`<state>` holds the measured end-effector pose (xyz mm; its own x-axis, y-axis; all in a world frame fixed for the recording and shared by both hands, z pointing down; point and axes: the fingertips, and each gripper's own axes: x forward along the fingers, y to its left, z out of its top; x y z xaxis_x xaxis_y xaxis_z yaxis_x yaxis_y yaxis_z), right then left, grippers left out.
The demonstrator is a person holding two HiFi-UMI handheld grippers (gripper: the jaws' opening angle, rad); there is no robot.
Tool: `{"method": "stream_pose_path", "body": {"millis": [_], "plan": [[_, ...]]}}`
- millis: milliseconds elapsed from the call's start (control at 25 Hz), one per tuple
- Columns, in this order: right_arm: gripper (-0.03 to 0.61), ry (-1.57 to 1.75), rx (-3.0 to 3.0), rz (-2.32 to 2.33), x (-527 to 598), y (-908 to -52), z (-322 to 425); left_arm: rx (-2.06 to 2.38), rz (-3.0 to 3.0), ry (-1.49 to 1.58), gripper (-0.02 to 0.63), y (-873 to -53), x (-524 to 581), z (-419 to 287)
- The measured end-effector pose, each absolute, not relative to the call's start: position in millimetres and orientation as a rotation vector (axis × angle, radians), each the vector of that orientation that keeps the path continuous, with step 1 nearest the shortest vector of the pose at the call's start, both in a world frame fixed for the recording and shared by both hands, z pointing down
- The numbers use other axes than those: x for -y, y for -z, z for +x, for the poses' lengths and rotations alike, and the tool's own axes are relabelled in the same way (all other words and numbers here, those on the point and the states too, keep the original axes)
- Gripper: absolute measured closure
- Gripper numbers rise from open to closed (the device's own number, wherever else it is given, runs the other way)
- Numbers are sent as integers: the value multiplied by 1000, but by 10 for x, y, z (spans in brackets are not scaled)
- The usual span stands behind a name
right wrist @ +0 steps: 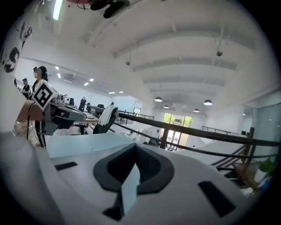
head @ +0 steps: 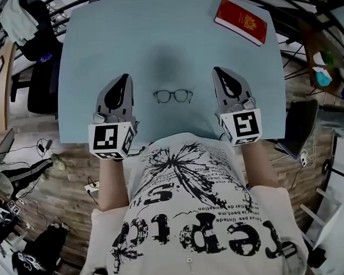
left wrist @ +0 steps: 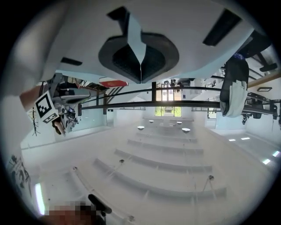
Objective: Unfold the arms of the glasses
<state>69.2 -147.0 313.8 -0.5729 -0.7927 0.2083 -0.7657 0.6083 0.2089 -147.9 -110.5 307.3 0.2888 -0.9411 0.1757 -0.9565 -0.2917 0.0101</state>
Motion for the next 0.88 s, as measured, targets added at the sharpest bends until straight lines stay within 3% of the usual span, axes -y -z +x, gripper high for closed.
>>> {"method": "stream_pose_path", "body": {"millis": [880], "plan": [[571, 188, 2572, 1342, 1392, -2988, 753, 1816, 2460, -156, 595, -2806, 1109, -1265]]}}
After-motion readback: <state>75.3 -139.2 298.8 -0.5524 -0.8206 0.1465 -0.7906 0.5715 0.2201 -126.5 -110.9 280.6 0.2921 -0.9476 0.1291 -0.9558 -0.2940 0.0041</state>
